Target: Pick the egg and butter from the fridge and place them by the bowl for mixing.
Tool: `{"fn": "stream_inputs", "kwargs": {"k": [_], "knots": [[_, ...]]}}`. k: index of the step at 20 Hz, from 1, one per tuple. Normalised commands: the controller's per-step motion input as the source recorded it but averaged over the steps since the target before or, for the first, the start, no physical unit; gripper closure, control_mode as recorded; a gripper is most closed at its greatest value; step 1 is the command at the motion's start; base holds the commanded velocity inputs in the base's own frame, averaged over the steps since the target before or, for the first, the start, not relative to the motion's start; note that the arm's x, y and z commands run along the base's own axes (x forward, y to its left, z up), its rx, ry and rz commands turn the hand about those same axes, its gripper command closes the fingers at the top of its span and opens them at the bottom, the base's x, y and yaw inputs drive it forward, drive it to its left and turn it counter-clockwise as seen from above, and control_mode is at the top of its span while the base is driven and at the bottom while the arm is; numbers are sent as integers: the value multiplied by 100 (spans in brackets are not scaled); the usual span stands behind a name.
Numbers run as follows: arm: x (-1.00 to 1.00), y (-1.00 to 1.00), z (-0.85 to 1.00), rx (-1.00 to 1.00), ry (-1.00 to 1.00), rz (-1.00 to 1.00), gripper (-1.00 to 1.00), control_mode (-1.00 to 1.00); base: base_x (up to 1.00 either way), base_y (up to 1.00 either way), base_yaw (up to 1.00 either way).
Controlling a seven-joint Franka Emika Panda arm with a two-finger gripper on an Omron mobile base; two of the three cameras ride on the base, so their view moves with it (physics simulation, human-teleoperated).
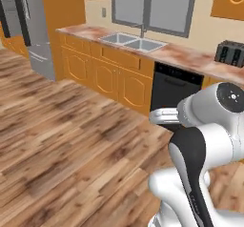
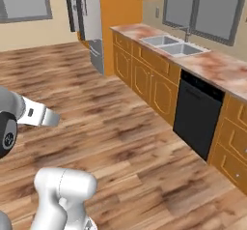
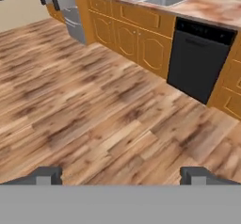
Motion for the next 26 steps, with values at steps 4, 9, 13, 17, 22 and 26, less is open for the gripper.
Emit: {"fn": "stream_inputs", "kwargs": {"k": [4, 9, 13, 17, 22, 26], "knots": [[0, 0, 0, 0, 0, 0, -100, 100, 100, 0, 57], [0, 0, 0, 0, 0, 0, -100, 100, 100, 0, 58], [0, 0, 0, 0, 0, 0, -100, 100, 100, 0, 56], [0, 0, 0, 0, 0, 0, -100, 100, 100, 0, 40], [0, 0, 0, 0, 0, 0, -100, 100, 100, -55, 1], [0, 0, 0, 0, 0, 0, -100, 100, 100, -61, 0]]}}
